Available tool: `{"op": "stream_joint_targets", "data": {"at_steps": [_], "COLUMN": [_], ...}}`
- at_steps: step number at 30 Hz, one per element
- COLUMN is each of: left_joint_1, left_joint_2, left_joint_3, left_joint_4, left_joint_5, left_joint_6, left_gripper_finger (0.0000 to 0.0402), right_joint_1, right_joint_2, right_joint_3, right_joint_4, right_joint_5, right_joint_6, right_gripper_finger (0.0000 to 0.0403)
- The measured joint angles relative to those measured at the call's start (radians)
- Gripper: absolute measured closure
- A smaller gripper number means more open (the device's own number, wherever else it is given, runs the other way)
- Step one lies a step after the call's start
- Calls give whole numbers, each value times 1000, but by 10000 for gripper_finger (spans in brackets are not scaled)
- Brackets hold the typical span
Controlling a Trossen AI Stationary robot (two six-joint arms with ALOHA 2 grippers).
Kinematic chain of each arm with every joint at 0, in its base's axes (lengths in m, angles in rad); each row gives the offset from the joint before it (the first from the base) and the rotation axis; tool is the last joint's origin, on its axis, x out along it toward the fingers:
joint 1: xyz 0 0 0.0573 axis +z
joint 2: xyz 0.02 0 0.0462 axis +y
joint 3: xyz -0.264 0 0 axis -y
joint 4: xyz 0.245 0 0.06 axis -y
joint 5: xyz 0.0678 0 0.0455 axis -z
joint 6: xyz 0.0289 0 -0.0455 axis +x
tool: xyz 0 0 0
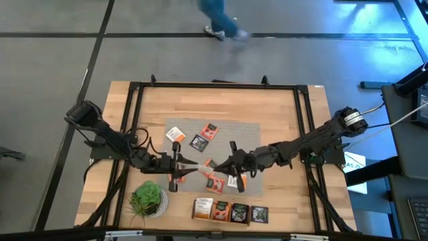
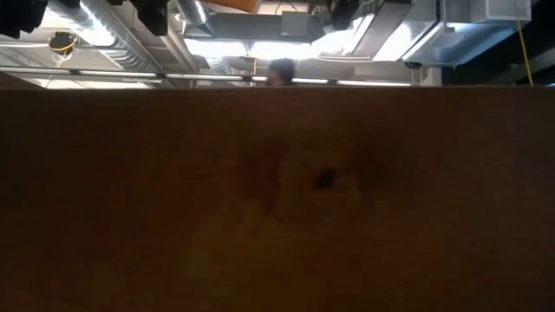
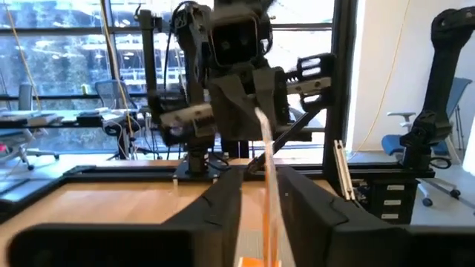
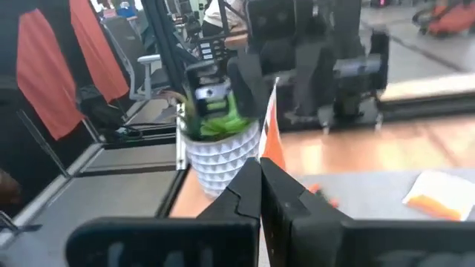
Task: Pick & Place Tea
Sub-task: Put the white and orange tea bag into the left section of the wooden organizer
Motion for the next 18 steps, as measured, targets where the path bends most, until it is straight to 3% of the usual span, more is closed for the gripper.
{"op": "stream_joint_targets", "data": {"at_steps": [7,11,18], "left_joint_1": [-33,-34,-34], "left_joint_2": [-57,-66,-68], "left_joint_3": [0,0,0], "left_joint_4": [-5,-7,-12], "left_joint_5": [-134,-192,-205], "left_joint_6": [66,65,63], "left_gripper_finger": [267,264,269], "right_joint_1": [113,157,208], "right_joint_2": [31,107,291], "right_joint_3": [0,0,15], "right_joint_4": [-38,21,207], "right_joint_5": [150,166,161], "right_joint_6": [129,216,361], "right_gripper_finger": [401,402,402]}}
